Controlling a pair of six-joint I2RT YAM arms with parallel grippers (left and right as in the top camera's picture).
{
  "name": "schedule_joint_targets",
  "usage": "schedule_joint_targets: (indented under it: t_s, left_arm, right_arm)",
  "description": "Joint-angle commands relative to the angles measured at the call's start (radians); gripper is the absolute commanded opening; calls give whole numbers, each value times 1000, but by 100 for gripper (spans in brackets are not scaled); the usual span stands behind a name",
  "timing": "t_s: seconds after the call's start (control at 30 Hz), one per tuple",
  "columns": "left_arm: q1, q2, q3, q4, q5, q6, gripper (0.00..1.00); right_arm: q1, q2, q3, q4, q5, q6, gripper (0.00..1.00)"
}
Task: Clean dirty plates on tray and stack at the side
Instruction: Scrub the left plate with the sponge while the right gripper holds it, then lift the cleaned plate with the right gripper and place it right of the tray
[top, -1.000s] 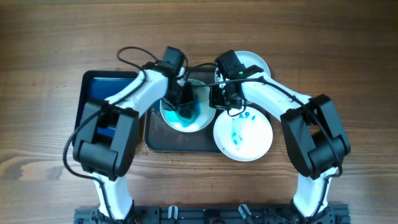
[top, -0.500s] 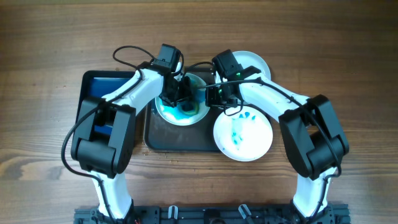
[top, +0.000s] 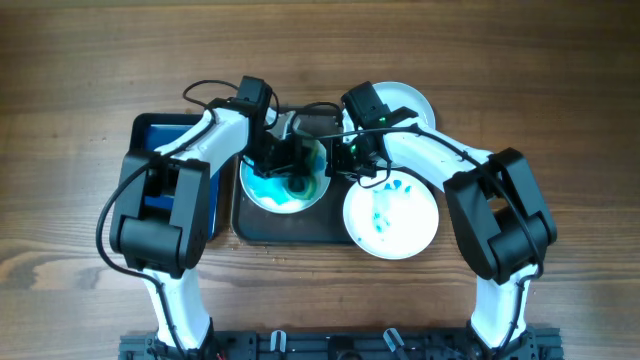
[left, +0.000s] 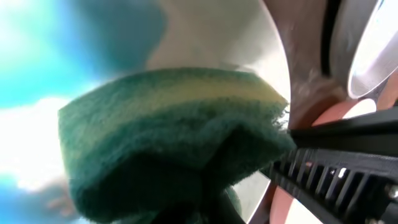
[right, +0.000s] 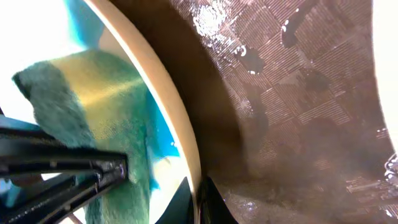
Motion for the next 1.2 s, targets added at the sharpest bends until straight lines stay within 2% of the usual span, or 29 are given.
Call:
schedule_joint_targets:
  t_s: [0.0, 0.1, 0.17, 0.2, 0.3, 0.37, 0.43, 0.5, 0.57, 0.7, 0.8, 0.87, 1.0, 1.1, 1.17]
  left_arm:
    - [-13, 21, 72, -3, -346, -174, 4]
    - [-14, 21, 149, -76, -699, -324, 4]
    - [-14, 21, 157, -101, -814, -370, 4]
    - [-14, 21, 156, -121, -824, -378, 4]
    - [-29, 22, 146, -189, -768, -380, 4]
    - [-56, 22, 132, -212, -660, -346, 4]
    - [-90, 22, 116, -212, -530, -243, 4]
    - [-144, 22, 114, -211, -353, -65, 4]
    - [-172, 22, 114, -190, -276, -5, 4]
    - [-146, 21, 121, -79, -275, -49, 4]
    - [-82, 21, 151, -63, -359, -120, 4]
    - [-3, 21, 227, -144, -484, -177, 4]
    - [119, 14, 379, -334, -596, -231, 4]
    - [197, 4, 472, -494, -631, -229, 4]
    - [247, -23, 488, -595, -631, -214, 4]
  right_arm:
    - [3, 48, 0, -1, 5, -4, 4]
    - [3, 48, 0, -2, 6, -9, 4]
    - [3, 48, 0, -2, 5, -12, 4]
    - [3, 48, 0, -2, 5, -11, 4]
    - [3, 48, 0, 2, 6, -11, 4]
    - [3, 48, 0, 2, 6, -11, 4]
    - [3, 48, 0, 1, 5, -12, 4]
    - [3, 48, 0, 0, 5, -12, 4]
    - [3, 48, 0, 0, 0, -15, 4]
    - [3, 48, 0, -1, -6, -27, 4]
    - [3, 48, 0, -2, -6, -28, 4]
    - [3, 48, 0, -2, 0, -29, 4]
    - [4, 45, 0, -2, 26, -29, 4]
    - [18, 19, 1, -8, 94, -27, 4]
    - [54, -45, 1, -19, 220, -29, 4]
